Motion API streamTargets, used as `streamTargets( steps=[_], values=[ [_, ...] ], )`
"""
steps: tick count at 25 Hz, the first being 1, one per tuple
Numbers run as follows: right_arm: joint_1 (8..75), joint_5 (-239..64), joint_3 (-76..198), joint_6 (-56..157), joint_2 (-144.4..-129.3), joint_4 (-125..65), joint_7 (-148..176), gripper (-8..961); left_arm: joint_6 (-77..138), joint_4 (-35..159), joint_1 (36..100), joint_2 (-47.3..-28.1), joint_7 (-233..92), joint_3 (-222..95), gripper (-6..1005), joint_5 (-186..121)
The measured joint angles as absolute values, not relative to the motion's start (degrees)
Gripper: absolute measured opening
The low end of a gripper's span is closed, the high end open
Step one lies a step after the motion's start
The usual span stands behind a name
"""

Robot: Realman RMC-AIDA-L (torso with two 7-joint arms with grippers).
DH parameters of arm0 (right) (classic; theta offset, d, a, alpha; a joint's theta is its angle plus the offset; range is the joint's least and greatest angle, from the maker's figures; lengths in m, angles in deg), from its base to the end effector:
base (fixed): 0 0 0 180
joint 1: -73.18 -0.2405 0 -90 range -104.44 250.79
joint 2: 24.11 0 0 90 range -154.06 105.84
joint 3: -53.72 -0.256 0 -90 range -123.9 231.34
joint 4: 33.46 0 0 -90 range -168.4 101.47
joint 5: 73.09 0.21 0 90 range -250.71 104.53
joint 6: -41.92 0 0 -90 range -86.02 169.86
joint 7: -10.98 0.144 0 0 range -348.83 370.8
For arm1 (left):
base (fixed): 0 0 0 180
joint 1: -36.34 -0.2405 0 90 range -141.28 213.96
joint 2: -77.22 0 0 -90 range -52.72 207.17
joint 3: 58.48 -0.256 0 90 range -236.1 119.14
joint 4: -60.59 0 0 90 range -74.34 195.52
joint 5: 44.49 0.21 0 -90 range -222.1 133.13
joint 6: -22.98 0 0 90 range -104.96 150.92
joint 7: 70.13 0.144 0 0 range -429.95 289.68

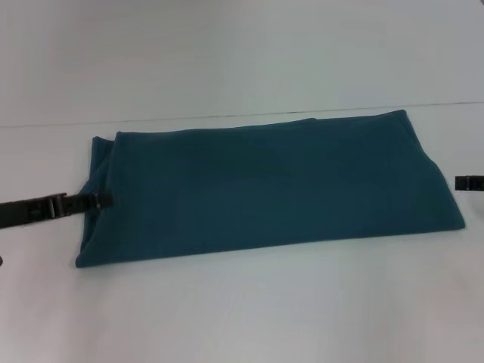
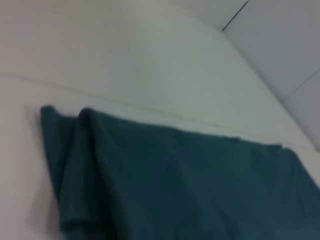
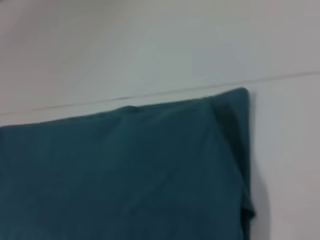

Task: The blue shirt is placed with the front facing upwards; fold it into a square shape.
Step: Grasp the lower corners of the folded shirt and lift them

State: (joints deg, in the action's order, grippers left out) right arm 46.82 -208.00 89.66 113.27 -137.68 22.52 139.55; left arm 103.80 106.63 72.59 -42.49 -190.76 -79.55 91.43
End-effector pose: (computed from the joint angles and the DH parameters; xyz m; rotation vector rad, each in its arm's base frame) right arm 0.3431 0.3610 0.1144 -1.9783 1.3830 0.2647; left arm -0.2908 0.3708 0.0446 -2.2070 -1.4845 -0.5717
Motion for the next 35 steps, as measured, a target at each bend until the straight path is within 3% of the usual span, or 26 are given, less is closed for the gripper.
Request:
streamTargets(
  steps=[4,15,35],
  values=[
    [44.97,-212.2,89.44,114.72,-136.44,21.86,144.5,948,103.67,106.54,73.55,-42.14,-193.83,-79.89,751,95.67],
    [39.3,-218.56,89.54,113.59,-134.85,14.24,148.52,948,102.56,106.24,73.56,-42.16,-194.71,-80.96,751,96.59],
    [37.94,-219.96,89.93,107.94,-135.39,8.98,147.71,946,100.64,104.89,73.73,-42.48,-193.22,-82.87,751,96.56]
  ],
)
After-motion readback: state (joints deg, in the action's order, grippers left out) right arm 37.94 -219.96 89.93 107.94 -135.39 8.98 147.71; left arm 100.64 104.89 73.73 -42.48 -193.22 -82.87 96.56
